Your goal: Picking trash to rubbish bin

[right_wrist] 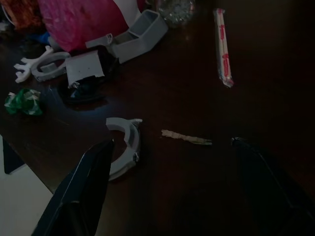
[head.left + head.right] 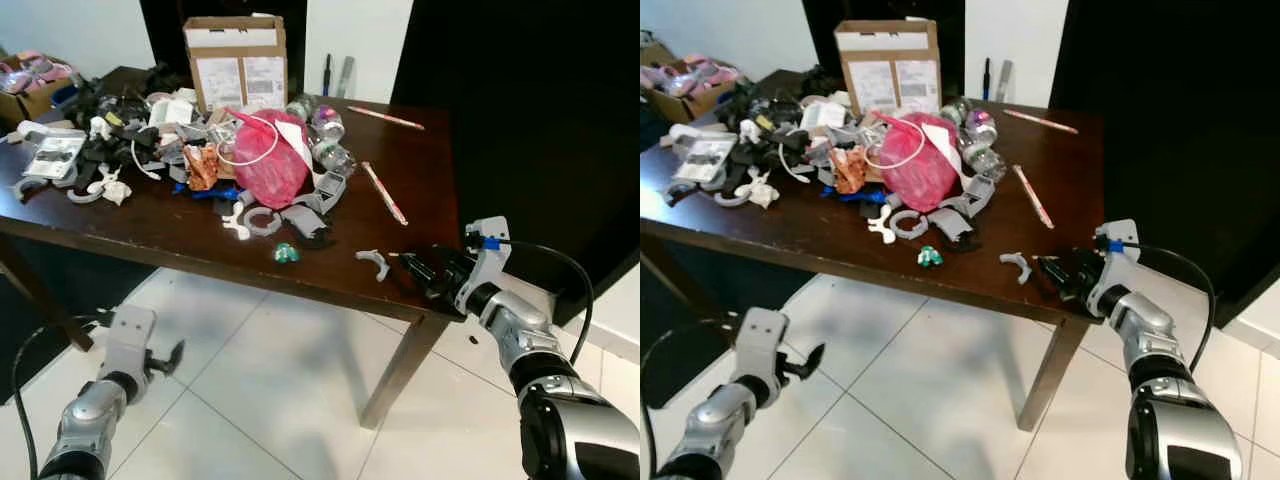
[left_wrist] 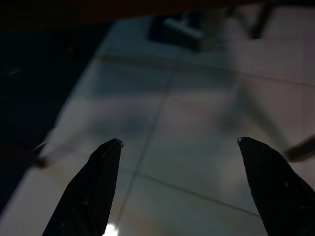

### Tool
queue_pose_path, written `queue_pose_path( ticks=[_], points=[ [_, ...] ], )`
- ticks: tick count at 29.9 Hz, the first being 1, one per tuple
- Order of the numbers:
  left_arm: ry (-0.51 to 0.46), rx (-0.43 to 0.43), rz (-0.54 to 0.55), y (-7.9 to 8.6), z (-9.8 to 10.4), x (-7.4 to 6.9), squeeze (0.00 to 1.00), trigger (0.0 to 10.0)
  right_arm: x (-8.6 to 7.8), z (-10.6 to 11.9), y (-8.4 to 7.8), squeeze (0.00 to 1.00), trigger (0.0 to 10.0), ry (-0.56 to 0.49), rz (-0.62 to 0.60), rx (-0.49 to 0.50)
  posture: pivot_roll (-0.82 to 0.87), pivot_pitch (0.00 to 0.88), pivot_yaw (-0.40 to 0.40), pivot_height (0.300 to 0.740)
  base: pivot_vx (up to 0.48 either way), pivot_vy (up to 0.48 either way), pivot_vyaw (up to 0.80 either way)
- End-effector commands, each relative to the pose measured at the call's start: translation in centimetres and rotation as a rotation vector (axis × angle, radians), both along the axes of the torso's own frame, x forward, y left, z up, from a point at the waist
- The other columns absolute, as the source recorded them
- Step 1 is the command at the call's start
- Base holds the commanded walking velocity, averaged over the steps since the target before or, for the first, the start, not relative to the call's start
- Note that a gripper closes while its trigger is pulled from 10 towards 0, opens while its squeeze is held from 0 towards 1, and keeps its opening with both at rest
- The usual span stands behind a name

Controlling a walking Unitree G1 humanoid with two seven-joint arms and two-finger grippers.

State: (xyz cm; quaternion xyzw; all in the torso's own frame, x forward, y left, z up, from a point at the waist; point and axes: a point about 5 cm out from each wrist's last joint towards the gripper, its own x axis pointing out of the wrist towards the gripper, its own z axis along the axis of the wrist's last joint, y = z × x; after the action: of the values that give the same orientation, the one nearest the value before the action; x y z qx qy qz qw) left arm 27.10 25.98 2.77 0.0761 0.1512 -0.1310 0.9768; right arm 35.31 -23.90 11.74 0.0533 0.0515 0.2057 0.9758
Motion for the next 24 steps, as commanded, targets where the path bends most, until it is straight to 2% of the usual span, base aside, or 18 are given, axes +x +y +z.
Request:
queue_pose_path(
  ticks=[1, 2, 3, 4, 5, 6, 9, 10, 11, 13, 14, 15, 17, 18, 19, 24],
  points=[
    [-0.015, -0.046, -0.063, 0.4, 0.8, -0.2, 0.0, 10.0, -0.2, -0.7, 0.2, 0.0, 10.0, 0.033, 0.009, -0.018, 0.17, 0.114, -0.022, 0.74, 0.0, 0.0, 0.0],
    [-0.045, -0.126, -0.114, 0.2, 1.9, 0.0, 0.0, 10.0, -0.2, -0.8, 0.4, 0.0, 10.0, 0.038, 0.016, -0.022, 0.17, 0.115, -0.024, 0.74, 0.0, 0.0, 0.0],
    [-0.045, -0.126, -0.114, 0.2, 1.9, 0.0, 0.0, 10.0, -0.2, -0.8, 0.4, 0.0, 10.0, 0.038, 0.016, -0.022, 0.17, 0.115, -0.024, 0.74, 0.0, 0.0, 0.0],
    [-0.089, -0.275, -0.277, -0.7, 4.1, -0.2, 0.0, 10.0, -0.1, -0.9, 0.9, 0.0, 10.0, 0.042, 0.032, -0.025, 0.17, 0.113, -0.026, 0.74, 0.0, 0.0, 0.0],
    [-0.105, -0.342, -0.375, -1.5, 5.5, -0.6, 0.0, 10.0, -0.1, -0.9, 1.2, 0.0, 10.0, 0.042, 0.043, -0.025, 0.17, 0.113, -0.027, 0.74, 0.0, 0.0, 0.0],
    [-0.105, -0.342, -0.375, -1.5, 5.5, -0.6, 0.0, 10.0, -0.1, -0.9, 1.2, 0.0, 10.0, 0.042, 0.043, -0.025, 0.17, 0.113, -0.027, 0.74, 0.0, 0.0, 0.0],
    [-0.104, -0.399, -0.591, -3.2, 7.8, -1.8, 0.0, 10.0, 0.1, -0.9, 2.0, 0.0, 10.0, 0.044, 0.074, -0.022, 0.18, 0.109, -0.029, 0.74, 0.0, 0.0, 0.0],
    [-0.104, -0.399, -0.591, -3.2, 7.8, -1.8, 0.0, 10.0, 0.1, -0.9, 2.0, 0.0, 10.0, 0.044, 0.074, -0.022, 0.18, 0.109, -0.029, 0.74, 0.0, 0.0, 0.0],
    [-0.095, -0.411, -0.64, -3.5, 8.3, -2.2, 0.0, 10.0, 0.1, -1.1, 2.6, 0.0, 10.0, 0.055, 0.098, -0.02, 0.17, 0.106, -0.03, 0.74, 0.0, 0.0, 0.0],
    [-0.095, -0.411, -0.64, -3.5, 8.3, -2.2, 0.0, 10.0, 0.1, -1.1, 2.6, 0.0, 10.0, 0.055, 0.098, -0.02, 0.17, 0.106, -0.03, 0.74, 0.0, 0.0, 0.0],
    [-0.081, -0.435, -0.709, -3.9, 8.8, -2.8, 0.0, 10.0, 0.1, -1.5, 3.6, 0.0, 10.0, 0.068, 0.148, -0.027, 0.18, 0.107, -0.031, 0.74, 0.0, 0.0, 0.0],
    [-0.081, -0.435, -0.709, -3.9, 8.8, -2.8, 0.0, 10.0, 0.1, -1.5, 3.6, 0.0, 10.0, 0.068, 0.148, -0.027, 0.18, 0.107, -0.031, 0.74, 0.0, 0.0, 0.0],
    [-0.099, -0.469, -0.769, -4.3, 9.9, -3.4, 0.0, 10.0, -0.1, -2.1, 5.9, 0.0, 10.0, 0.085, 0.227, -0.021, 0.18, 0.107, -0.034, 0.74, 0.0, 0.0, 0.0],
    [-0.099, -0.469, -0.769, -4.3, 9.9, -3.4, 0.0, 10.0, -0.1, -2.1, 5.9, 0.0, 10.0, 0.085, 0.227, -0.021, 0.18, 0.107, -0.034, 0.74, 0.0, 0.0, 0.0],
    [-0.078, -0.481, -0.791, -4.2, 10.2, -4.0, 0.0, 10.0, 0.1, -2.3, 6.7, 0.0, 10.0, 0.09, 0.232, -0.005, 0.19, 0.109, -0.035, 0.74, 0.0, 0.0, 0.0],
    [-0.027, -0.502, -0.795, -4.2, 10.3, -5.0, 0.0, 10.0, 0.4, -2.1, 6.7, 0.0, 10.0, 0.097, 0.18, 0.011, 0.19, 0.115, -0.038, 0.74, 0.0, 0.0, 0.0]
  ],
)
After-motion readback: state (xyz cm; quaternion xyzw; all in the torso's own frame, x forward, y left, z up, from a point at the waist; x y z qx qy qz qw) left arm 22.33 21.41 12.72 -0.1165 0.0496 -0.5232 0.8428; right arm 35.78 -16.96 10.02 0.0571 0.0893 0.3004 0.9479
